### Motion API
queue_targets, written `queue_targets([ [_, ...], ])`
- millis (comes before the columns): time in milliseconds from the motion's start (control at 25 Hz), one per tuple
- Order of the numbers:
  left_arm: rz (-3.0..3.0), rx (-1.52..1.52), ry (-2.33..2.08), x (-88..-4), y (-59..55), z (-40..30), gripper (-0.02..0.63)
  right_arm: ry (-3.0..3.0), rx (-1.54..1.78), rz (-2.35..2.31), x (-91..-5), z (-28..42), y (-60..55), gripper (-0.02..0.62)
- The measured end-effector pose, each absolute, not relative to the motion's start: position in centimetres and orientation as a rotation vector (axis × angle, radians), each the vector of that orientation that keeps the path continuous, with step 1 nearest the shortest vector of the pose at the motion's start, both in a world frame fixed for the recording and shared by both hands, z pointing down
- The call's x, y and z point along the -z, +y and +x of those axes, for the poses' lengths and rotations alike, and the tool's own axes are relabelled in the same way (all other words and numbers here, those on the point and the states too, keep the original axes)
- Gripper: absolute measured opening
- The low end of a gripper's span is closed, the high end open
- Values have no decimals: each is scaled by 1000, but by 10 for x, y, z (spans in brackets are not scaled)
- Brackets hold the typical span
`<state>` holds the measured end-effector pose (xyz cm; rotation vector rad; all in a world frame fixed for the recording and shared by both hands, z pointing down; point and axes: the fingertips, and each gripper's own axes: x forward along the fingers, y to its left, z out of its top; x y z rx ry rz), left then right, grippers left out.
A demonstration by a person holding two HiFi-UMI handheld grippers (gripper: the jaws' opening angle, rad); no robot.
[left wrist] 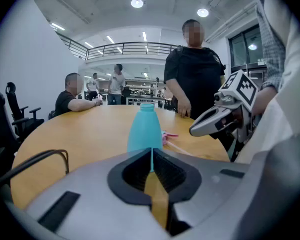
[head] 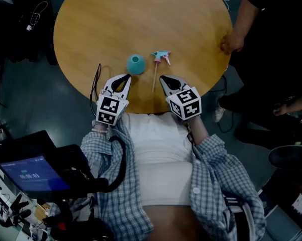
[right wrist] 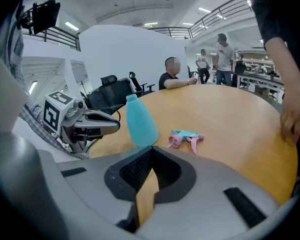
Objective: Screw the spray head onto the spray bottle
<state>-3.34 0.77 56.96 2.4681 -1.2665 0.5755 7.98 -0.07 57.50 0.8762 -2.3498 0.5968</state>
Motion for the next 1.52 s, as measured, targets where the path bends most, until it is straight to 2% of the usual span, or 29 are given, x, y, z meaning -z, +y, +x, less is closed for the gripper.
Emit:
queue_targets([
  [160,2482,-613,-1291,-585,3,-38,6,-2340,-594,870,-585,78,-4,-6],
  [360,2475,-629,-1293,-590,0,-44,180,-2327,-592,863,-581,73,-5,-6],
  [480,2479,-625,-1308,-586,-7,-45,314,-2307,-596,863,-573,73,-6,-6],
  [640,2473,-647,-1280,-593,-19,-42,422,-2278,-610,871,-571,74,-7,-6],
  [1040,2461,-548,-1263,-605,-57,-21,440,-2219,-630,898,-580,83,-13,-6],
  [1520,2542,-612,-1308,-597,-72,-7,439,-2199,-657,898,-584,89,-15,-6],
])
